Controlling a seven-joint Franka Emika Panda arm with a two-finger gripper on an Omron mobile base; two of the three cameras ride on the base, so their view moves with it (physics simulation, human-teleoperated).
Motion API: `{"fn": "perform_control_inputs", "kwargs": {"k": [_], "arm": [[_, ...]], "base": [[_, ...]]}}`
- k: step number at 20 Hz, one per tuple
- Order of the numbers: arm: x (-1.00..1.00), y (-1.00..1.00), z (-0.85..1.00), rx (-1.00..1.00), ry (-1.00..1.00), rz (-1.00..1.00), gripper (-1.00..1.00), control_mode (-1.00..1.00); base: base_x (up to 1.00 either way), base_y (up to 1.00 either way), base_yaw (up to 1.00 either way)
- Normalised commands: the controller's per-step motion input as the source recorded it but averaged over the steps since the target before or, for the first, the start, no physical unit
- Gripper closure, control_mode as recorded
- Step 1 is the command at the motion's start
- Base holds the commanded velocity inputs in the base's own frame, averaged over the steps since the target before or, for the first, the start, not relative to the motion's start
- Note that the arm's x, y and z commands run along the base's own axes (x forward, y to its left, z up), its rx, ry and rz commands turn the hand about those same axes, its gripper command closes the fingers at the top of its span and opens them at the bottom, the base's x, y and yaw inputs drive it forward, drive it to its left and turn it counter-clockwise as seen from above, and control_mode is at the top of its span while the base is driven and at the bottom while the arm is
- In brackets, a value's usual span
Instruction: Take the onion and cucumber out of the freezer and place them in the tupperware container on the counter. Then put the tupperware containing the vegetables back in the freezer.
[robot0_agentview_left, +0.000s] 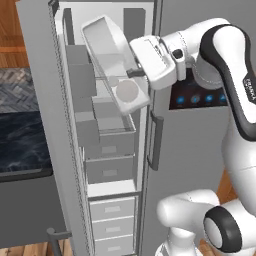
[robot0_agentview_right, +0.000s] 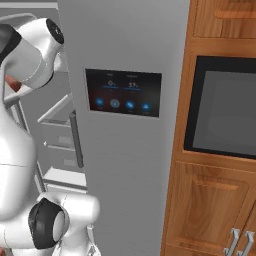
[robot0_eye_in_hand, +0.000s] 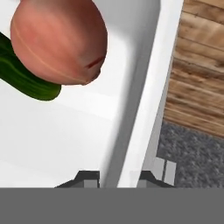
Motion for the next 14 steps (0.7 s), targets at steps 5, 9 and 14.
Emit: {"fn": "perform_control_inputs", "kwargs": {"k": [5,9,14], "arm": [[0.02,-0.21,0.00,-0.12,-0.01,0.00,1.00,-1.00],[0.13,-0.12,0.00,-0.08,-0.02,0.00,1.00,-1.00],[0.26,-0.01,0.00,-0.05,-0.07,0.00,1.00,-1.00]], "base": [[0.00,0.00,0.00],[0.00,0.00,0.00],[0.00,0.00,0.00]]}}
